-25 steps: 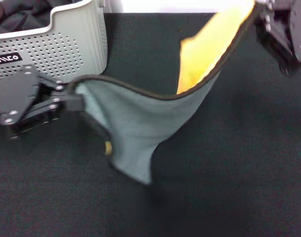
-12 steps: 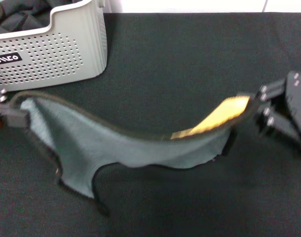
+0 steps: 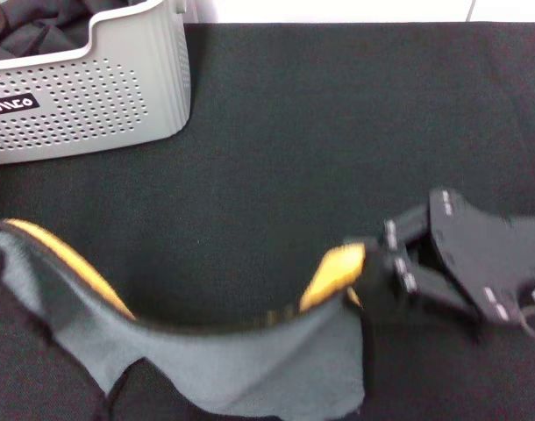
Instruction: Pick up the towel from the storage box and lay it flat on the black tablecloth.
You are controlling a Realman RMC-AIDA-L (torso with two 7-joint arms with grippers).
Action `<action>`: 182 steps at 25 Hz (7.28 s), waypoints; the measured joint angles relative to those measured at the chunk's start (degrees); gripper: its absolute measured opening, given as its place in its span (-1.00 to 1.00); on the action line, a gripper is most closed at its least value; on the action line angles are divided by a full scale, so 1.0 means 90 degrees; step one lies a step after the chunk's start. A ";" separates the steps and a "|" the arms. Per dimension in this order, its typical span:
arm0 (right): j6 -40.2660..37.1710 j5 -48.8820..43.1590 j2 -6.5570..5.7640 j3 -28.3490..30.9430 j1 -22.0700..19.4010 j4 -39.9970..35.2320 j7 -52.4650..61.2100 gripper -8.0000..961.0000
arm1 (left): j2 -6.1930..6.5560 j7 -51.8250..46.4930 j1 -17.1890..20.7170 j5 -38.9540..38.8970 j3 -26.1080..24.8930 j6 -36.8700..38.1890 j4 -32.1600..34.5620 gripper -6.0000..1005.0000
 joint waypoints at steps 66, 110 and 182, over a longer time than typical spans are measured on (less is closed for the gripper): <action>-0.5286 -0.2117 0.0176 0.1144 0.3392 0.4012 -0.1831 -0.94 | -0.2299 -0.0548 -0.2699 0.6860 -0.2612 -0.4219 -0.1795 -0.93; -0.5320 -0.1957 0.0185 0.1151 0.2917 0.3615 -0.1491 0.33 | -0.2423 -0.0583 -0.2196 0.6376 -0.2585 -0.4157 -0.1084 0.06; -0.0763 -0.0956 0.0177 0.0261 0.0716 0.0580 -0.1240 0.33 | -0.2020 0.2870 -0.0368 0.1588 -0.1760 -0.0051 -0.2086 0.06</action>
